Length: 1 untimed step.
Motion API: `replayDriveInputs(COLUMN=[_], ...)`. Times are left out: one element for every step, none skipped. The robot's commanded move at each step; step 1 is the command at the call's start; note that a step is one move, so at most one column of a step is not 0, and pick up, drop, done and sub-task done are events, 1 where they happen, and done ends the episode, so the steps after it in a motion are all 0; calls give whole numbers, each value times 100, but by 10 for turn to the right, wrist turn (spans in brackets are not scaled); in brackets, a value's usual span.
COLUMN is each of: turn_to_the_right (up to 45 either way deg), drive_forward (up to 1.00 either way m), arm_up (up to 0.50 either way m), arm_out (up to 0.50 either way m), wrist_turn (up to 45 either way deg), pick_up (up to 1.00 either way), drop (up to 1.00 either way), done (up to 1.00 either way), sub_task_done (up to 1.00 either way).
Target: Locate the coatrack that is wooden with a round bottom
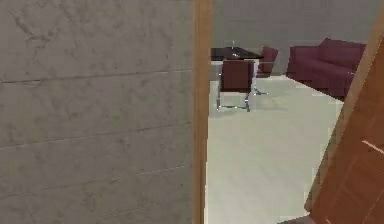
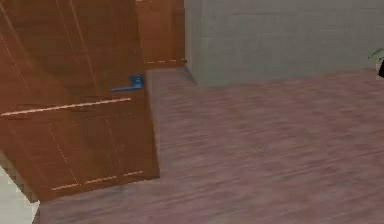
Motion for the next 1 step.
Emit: replayDriveInputs(turn_to_the_right=[450], drive_forward=[0], arm_up=[0], arm_out=[0], wrist_turn=[0], pick_up=[0], drop=[0], done=[0], sub_task_done=[0])
